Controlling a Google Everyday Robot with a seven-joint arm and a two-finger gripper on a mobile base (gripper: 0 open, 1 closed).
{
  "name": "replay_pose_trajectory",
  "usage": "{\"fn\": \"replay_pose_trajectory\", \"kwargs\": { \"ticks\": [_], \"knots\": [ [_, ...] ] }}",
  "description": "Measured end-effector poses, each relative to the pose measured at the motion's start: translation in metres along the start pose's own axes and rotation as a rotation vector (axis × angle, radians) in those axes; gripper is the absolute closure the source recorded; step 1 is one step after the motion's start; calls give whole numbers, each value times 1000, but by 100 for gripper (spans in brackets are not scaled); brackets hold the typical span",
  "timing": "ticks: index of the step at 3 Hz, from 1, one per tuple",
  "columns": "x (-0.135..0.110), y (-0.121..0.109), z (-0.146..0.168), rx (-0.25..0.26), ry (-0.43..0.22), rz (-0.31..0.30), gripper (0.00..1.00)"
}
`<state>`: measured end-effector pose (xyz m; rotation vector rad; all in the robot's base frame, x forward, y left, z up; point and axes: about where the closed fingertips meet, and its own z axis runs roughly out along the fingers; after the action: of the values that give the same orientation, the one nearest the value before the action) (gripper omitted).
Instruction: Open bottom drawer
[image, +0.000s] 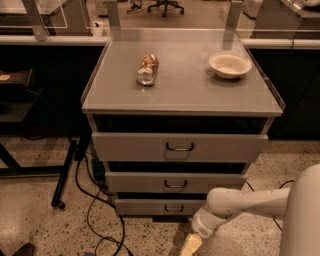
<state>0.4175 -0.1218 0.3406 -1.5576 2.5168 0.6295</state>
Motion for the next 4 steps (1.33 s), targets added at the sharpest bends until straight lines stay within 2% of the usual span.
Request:
{"fn": "replay_pose_trajectory", "kwargs": {
  "ticks": [1,2,3,4],
  "knots": [
    [-13,-35,11,63,-33,6,0],
    [-13,-34,12,62,-33,6,0],
    [-6,-55,29,96,-37,41,0],
    [13,-91,48,147,-27,113,0]
  ]
}}
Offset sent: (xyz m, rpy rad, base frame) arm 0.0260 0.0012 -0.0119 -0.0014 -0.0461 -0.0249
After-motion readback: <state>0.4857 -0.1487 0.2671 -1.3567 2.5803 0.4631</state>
